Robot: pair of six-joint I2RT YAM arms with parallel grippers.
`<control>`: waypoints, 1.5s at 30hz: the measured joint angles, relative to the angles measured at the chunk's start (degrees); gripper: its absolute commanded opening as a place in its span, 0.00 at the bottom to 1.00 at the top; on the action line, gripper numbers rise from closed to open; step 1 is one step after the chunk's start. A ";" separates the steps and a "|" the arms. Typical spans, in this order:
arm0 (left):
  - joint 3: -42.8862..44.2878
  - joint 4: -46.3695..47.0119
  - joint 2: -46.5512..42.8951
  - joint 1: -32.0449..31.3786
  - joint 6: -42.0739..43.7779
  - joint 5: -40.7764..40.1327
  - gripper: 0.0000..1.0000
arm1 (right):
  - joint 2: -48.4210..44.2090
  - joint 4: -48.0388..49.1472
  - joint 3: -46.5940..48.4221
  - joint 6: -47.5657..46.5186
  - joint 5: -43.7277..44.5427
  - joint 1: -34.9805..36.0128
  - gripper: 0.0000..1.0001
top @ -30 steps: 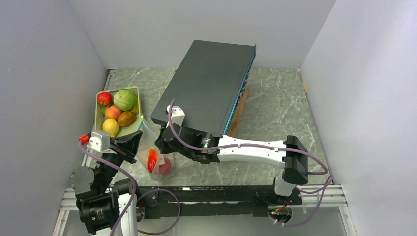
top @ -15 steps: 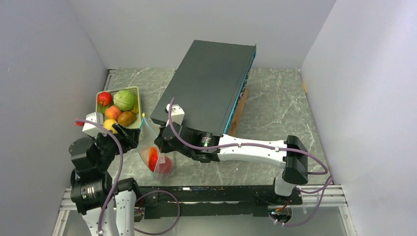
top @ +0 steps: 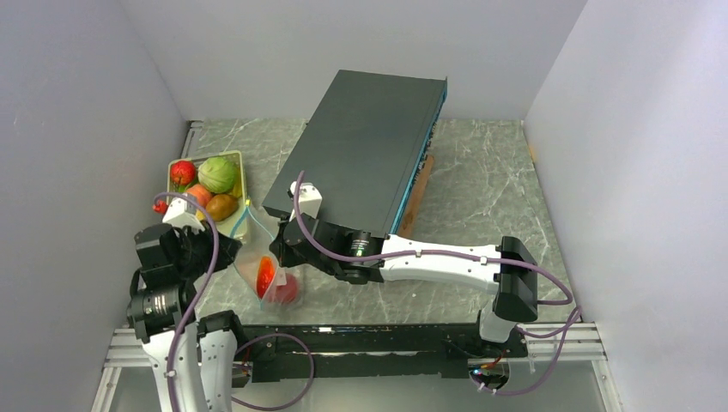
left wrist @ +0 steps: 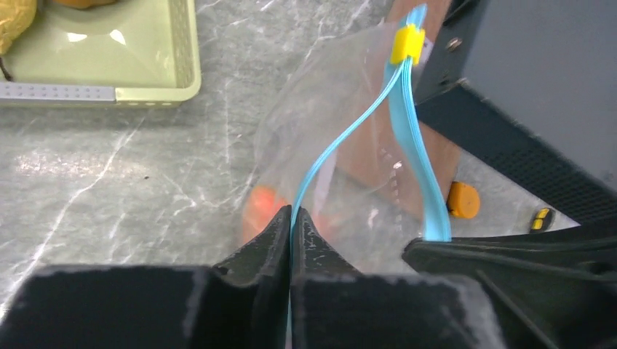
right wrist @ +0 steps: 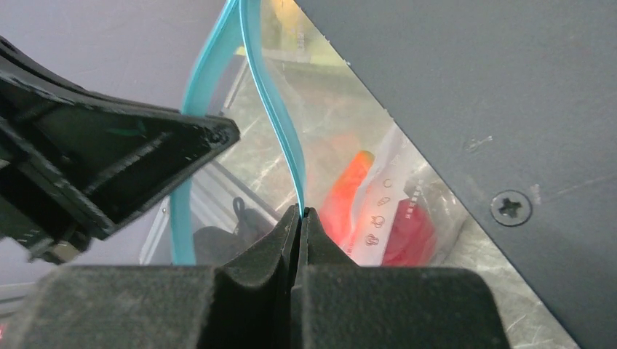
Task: Place the food in the zip-top bag and seal the zipper
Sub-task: Adjust the zipper food storage bag at the center of the board, then pick up the fake fruit from the bin.
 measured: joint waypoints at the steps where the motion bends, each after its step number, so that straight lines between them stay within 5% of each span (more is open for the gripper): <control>1: 1.07 -0.39 1.01 0.00 0.09 0.31 0.00 | 0.00 0.00 0.00 -0.11 0.02 0.00 0.00; 7: 9.16 1.31 5.46 0.00 -0.68 5.79 0.00 | -0.24 -0.24 0.44 -1.57 0.46 0.02 0.00; 19: 3.96 -1.16 4.63 0.00 -1.05 2.78 0.02 | -1.03 0.15 0.44 -2.01 -0.20 0.04 0.00; 30: 7.76 -1.73 4.00 0.02 0.57 0.20 0.63 | -1.05 0.20 0.17 -1.81 -1.11 0.04 0.00; 40: 15.28 -0.59 12.26 0.04 5.99 -10.43 0.95 | -1.11 0.20 -0.02 -0.24 -1.11 0.04 0.00; 45: 16.55 4.22 23.02 0.57 7.19 -17.53 0.99 | -1.11 0.17 -0.02 0.15 -1.09 0.04 0.00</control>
